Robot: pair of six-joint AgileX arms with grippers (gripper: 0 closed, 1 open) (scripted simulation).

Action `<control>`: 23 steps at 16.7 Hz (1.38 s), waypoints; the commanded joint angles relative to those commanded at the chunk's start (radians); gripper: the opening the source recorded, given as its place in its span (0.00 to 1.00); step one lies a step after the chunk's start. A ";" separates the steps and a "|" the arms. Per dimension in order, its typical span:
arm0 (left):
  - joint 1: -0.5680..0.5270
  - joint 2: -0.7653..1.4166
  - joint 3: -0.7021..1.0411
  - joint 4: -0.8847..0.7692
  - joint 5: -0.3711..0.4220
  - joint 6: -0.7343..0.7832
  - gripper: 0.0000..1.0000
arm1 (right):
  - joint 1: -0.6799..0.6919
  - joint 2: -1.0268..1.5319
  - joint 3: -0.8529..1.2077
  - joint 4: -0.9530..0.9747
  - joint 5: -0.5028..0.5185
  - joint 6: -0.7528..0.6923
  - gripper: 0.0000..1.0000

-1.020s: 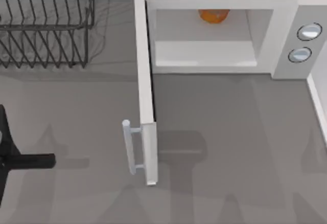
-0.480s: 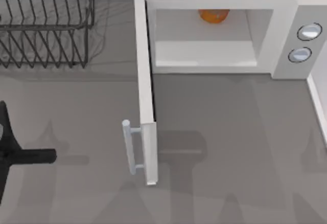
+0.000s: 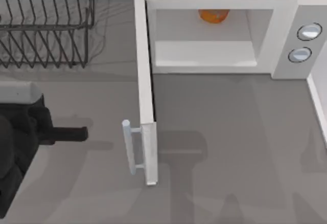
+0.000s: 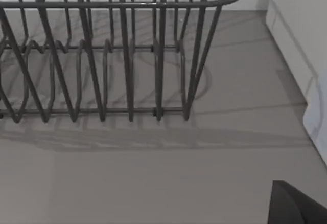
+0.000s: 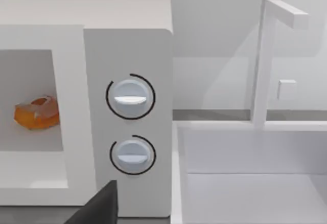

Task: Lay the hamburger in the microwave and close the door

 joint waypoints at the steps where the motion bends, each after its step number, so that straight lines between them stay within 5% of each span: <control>1: -0.015 0.044 0.057 -0.076 0.000 -0.032 0.00 | 0.000 0.000 0.000 0.000 0.000 0.000 1.00; 7: -0.073 0.264 0.378 -0.542 0.019 -0.211 0.00 | 0.000 0.000 0.000 0.000 0.000 0.000 1.00; 11: -0.077 0.323 0.497 -0.699 0.037 -0.278 0.00 | 0.000 0.000 0.000 0.000 0.000 0.000 1.00; 18: -0.074 0.328 0.496 -0.697 0.039 -0.284 0.00 | 0.000 0.000 0.000 0.000 0.000 0.000 1.00; 23: -0.073 0.398 0.362 -0.494 0.038 -0.285 0.00 | 0.000 0.000 0.000 0.000 0.000 0.000 1.00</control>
